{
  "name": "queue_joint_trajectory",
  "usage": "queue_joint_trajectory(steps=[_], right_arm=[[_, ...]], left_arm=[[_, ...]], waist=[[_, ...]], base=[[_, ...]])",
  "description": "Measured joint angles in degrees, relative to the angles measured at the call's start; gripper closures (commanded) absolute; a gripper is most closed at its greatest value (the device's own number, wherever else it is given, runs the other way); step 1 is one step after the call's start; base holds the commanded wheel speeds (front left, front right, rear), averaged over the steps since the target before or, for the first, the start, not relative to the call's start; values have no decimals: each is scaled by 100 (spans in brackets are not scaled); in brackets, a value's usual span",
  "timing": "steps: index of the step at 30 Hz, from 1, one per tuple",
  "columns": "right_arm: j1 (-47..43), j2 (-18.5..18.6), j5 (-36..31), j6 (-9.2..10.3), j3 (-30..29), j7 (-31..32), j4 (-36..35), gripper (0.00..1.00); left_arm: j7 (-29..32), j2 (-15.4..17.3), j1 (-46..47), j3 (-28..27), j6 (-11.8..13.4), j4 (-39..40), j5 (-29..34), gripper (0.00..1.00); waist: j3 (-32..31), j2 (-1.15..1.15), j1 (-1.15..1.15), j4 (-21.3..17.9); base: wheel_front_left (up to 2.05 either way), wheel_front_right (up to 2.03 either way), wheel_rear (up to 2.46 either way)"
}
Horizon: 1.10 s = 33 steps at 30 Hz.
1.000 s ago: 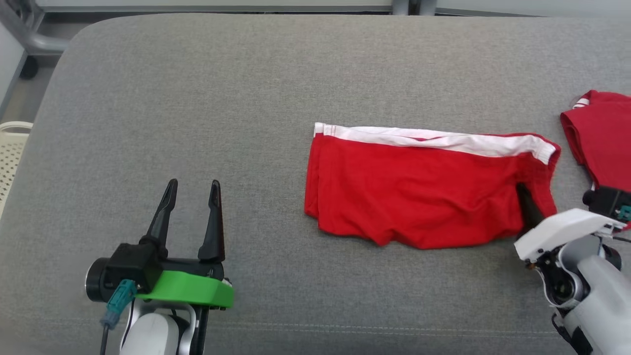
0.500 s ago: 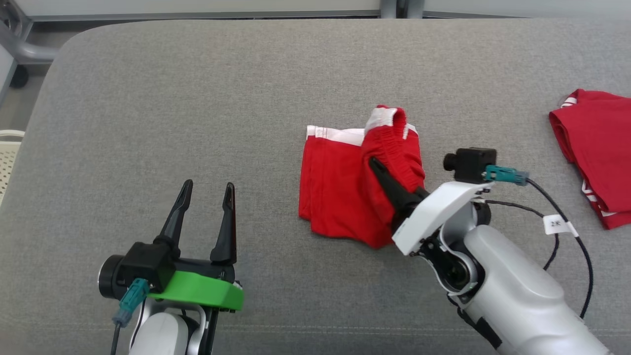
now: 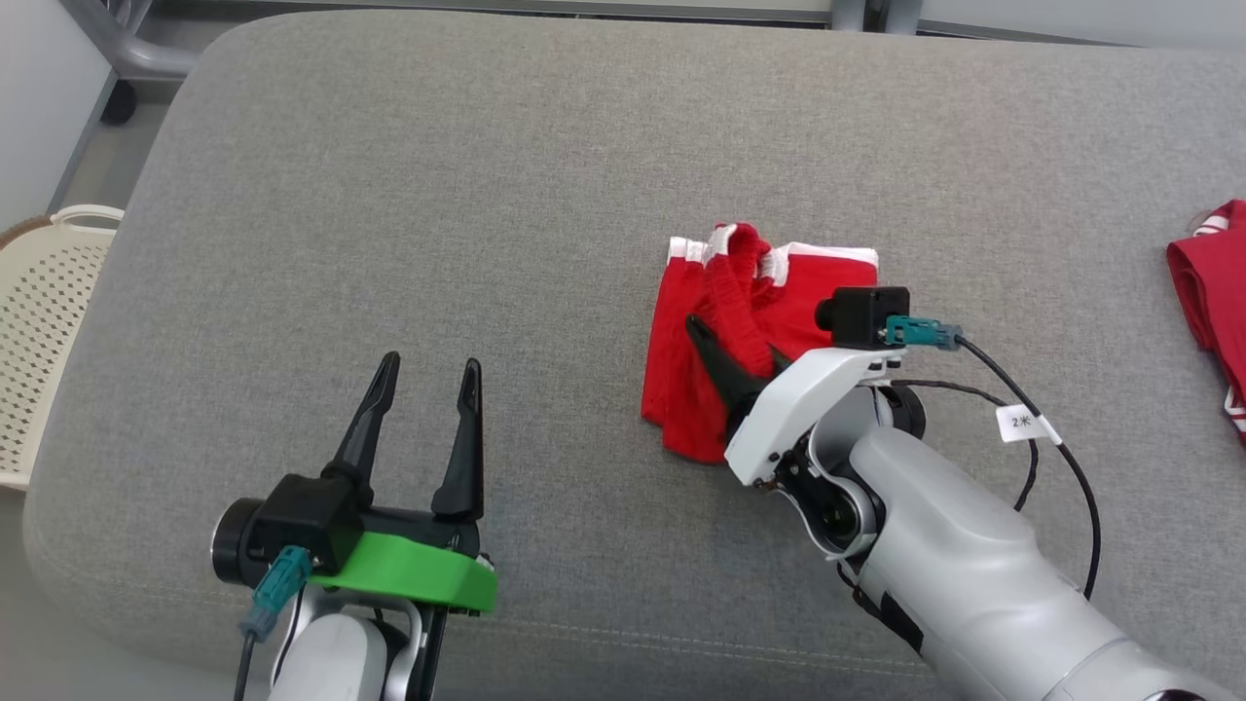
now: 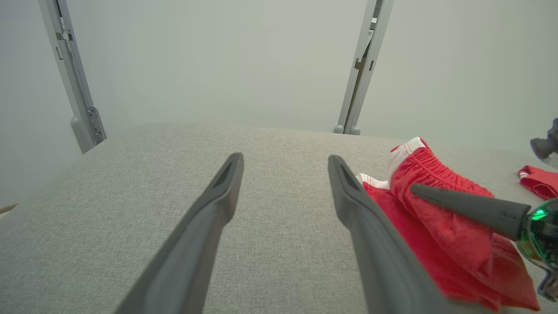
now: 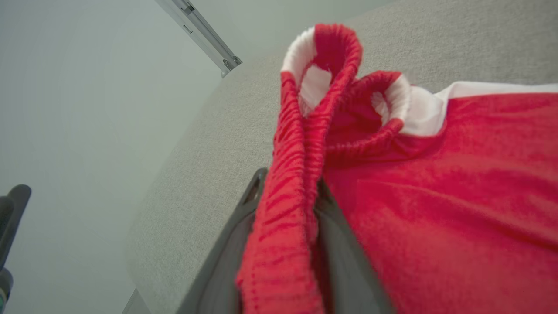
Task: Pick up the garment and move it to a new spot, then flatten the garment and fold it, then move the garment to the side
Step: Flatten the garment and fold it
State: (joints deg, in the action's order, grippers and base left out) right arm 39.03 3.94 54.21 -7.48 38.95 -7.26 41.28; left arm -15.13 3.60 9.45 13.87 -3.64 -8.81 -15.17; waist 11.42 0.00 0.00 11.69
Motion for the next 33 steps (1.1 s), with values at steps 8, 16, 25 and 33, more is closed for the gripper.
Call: queue_joint_trajectory(steps=[8, 16, 25, 33], right_arm=[[242, -73, 246, 0, 430, -401, 25, 0], [127, 370, -70, 0, 179, -755, -715, 0], [-1403, 571, -2224, 0, -1953, -772, -2495, 0], [-2549, 402, -3419, 0, -2848, -773, -3340, 0]], left_arm=[[0, -29, 6, -63, -33, 16, 13, 0], [0, -37, 6, -216, -21, 49, 66, 0], [0, 86, -7, -455, 21, 63, 164, 0], [0, 183, -206, -636, 89, 11, 164, 0]], waist=[[61, 0, 0, -63], [25, 0, 0, -336], [-75, 0, 0, -697], [-299, 0, 0, -938]], base=[[0, 0, 0], [0, 0, 0], [0, 0, 0], [0, 0, 0]])
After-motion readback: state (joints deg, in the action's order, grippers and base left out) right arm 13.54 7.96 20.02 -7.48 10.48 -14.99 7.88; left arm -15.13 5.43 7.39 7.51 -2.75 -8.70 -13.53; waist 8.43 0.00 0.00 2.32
